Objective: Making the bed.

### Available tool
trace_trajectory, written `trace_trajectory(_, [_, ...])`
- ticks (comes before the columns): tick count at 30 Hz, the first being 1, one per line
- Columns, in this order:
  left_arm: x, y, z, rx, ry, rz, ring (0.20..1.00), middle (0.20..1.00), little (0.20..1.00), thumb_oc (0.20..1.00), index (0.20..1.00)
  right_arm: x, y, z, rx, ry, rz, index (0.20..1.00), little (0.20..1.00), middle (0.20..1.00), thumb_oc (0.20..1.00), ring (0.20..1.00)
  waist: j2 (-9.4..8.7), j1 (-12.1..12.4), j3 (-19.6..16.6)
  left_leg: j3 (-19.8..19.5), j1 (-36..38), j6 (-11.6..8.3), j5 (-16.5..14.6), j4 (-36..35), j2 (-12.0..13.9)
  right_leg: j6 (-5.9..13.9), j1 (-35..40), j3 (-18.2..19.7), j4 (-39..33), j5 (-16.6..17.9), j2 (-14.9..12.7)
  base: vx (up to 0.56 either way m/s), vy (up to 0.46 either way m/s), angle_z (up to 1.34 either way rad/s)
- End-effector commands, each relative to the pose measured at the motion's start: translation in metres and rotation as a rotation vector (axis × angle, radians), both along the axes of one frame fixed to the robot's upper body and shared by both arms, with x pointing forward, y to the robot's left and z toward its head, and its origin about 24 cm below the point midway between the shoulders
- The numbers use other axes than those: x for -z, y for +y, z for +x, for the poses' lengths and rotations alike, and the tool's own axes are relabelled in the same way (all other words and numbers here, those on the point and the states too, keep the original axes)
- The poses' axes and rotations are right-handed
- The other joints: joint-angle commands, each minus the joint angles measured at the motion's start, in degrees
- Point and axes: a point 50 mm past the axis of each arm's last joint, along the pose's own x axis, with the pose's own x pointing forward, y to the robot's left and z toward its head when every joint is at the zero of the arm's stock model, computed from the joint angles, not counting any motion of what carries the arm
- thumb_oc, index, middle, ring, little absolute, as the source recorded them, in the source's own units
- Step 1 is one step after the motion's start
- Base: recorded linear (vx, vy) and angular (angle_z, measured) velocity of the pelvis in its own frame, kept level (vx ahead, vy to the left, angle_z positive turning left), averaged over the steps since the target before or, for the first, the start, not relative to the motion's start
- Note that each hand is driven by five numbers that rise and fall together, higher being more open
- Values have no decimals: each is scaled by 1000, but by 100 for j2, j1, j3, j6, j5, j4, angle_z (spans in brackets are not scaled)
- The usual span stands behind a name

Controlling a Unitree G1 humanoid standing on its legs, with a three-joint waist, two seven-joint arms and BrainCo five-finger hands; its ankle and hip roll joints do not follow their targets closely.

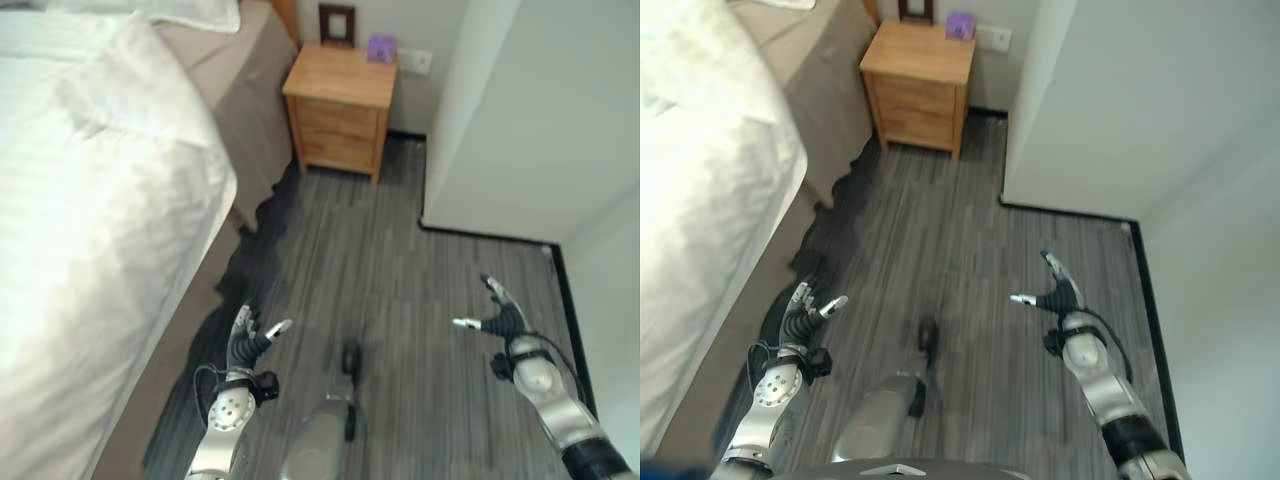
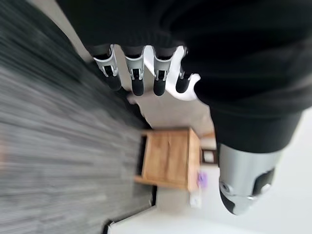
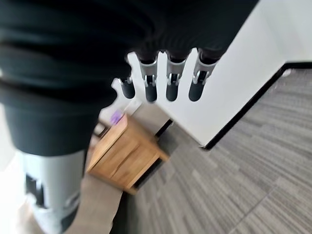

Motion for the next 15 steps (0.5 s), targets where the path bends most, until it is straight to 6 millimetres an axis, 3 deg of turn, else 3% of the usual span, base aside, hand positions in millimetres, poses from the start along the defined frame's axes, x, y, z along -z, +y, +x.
trace_trajectory(1, [-25,-3,12,87,-105,96,1000,1000,1000,1000,1000,-25,5,17,-20,-140,-25,1000,1000,1000,1000,1000,-88,116,-163,-241,710,-101,-52,-561,569,770,-989,-328,885,802,-199,472,209,-67])
trace_trajectory(2, [-26,-1,13,85,-102,111,1000,1000,1000,1000,1000,-26,9,18,-32,-144,-31,1000,1000,1000,1000,1000,-64,38,-124,-194,992,-12,-207,-598,552,1021,-1373,-407,1655,1463,-291,450,242,-59])
trace_trajectory(3, [-28,1,14,84,-105,128,1000,1000,1000,1000,1000,-28,11,21,-37,-156,-32,1000,1000,1000,1000,1000,9,-69,-83,-206,1291,58,-323,-676,567,1123,-1720,-542,2389,1960,-389,491,270,-36])
trace_trajectory(5, [-34,6,16,80,-123,158,1000,1000,1000,1000,1000,-32,14,22,-49,-174,-44,1000,1000,1000,1000,1000,225,-193,-83,-162,1791,112,-427,-980,734,1136,-2247,-975,3118,2115,-633,544,235,0])
trace_trajectory(6, [-37,8,17,77,-132,165,1000,1000,1000,1000,1000,-33,13,22,-49,-180,-54,1000,1000,1000,1000,1000,281,-254,-60,-157,1993,103,-527,-1041,779,1030,-2475,-1222,3116,1929,-778,575,155,12])
trace_trajectory(8, [-40,9,16,75,-147,165,1000,1000,1000,1000,1000,-34,14,19,-50,-183,-44,1000,1000,1000,1000,1000,362,-424,-29,-149,2295,30,-706,-1088,818,908,-2806,-1592,2555,1533,-878,512,67,54])
trace_trajectory(10, [-39,10,14,68,-144,162,1000,1000,1000,1000,1000,-29,12,16,-36,-166,-32,1000,1000,1000,1000,1000,399,-539,-7,-207,2626,-103,-926,-1108,861,747,-2960,-1739,1354,1168,-859,548,-77,92])
trace_trajectory(11, [-38,11,13,66,-141,163,1000,1000,1000,1000,1000,-29,10,15,-27,-164,-31,1000,1000,1000,1000,1000,404,-580,-9,-213,2770,-194,-1034,-1120,914,726,-2932,-1794,579,1205,-880,984,-315,98])
trace_trajectory(12, [-35,17,13,41,-125,176,1000,1000,1000,1000,1000,-27,8,14,-3,-154,-18,1000,1000,1000,1000,1000,422,-664,-56,-172,3177,-455,-1349,-1150,1121,866,-3141,-1786,-971,1635,-1116,951,-340,107])
trace_trajectory(14, [-32,20,12,28,-112,186,1000,1000,1000,1000,1000,-28,8,13,1,-155,-20,1000,1000,1000,1000,1000,487,-668,-59,-124,3381,-528,-1485,-1150,1258,922,-3232,-1794,-1125,1774,-1212,700,-261,86])
trace_trajectory(15, [-25,24,7,13,-81,190,1000,1000,1000,1000,1000,-24,7,8,-7,-138,-29,1000,1000,1000,1000,1000,459,-705,-139,-156,3670,-628,-1713,-1128,1333,936,-3234,-1689,-1110,1831,-1312,650,-275,60])
